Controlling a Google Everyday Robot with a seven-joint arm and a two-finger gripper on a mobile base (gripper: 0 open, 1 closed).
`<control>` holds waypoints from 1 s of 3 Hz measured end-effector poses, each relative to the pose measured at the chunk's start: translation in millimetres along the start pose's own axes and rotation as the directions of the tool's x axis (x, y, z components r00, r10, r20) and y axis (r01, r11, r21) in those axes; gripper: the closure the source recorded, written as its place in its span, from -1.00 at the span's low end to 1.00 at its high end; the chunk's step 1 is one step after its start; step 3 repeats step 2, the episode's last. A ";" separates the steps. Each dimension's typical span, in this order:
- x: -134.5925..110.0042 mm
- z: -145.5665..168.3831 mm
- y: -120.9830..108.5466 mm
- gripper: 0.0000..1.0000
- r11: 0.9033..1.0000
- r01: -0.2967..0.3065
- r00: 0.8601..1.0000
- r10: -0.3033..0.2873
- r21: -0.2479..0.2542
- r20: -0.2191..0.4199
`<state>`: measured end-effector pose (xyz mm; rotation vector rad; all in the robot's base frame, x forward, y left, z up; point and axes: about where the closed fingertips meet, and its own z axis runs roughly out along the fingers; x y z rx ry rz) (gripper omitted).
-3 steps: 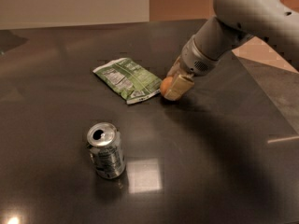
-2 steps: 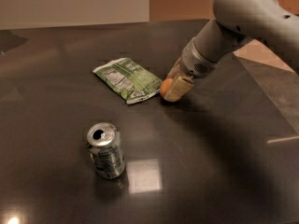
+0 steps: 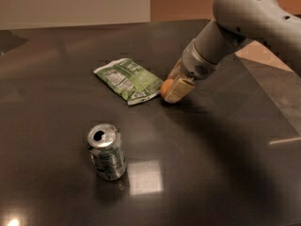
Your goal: Move orange near green jalapeno chip bag
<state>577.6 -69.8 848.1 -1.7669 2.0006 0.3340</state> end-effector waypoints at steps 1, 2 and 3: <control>-0.6 1.4 0.6 -1.00 1.000 0.001 1.000 -0.001 -0.003 0.000; -0.6 1.5 0.6 -1.00 1.000 0.001 1.000 -0.001 -0.003 0.000; -0.6 1.5 0.6 -1.00 1.000 0.001 1.000 -0.001 -0.003 0.000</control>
Offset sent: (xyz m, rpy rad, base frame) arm -0.0002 0.0011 -0.0009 -0.0003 0.0016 0.0022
